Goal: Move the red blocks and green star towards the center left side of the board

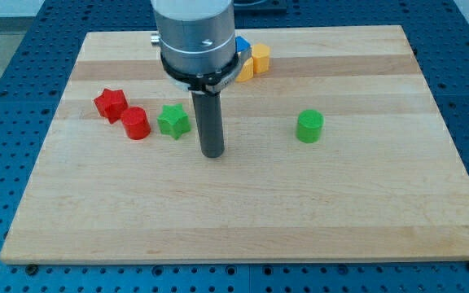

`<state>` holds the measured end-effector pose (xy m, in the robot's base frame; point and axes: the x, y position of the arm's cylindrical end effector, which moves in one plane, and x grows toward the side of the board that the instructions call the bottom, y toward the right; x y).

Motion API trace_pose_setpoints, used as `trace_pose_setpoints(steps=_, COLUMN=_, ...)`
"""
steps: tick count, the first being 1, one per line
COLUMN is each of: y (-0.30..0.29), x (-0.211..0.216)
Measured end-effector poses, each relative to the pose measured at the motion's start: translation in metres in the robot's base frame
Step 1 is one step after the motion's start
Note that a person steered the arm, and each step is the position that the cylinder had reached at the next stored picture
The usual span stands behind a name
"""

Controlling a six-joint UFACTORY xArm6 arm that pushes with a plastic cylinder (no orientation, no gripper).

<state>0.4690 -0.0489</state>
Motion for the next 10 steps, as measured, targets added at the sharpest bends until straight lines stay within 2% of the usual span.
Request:
trace_pose_setpoints(steps=2, y=-0.002, x=-0.030)
trace_pose_setpoints(steps=6, y=-0.072, x=-0.085)
trace_pose_setpoints(steps=9, y=-0.132, x=-0.085)
trace_pose_setpoints(steps=10, y=-0.128, x=-0.085)
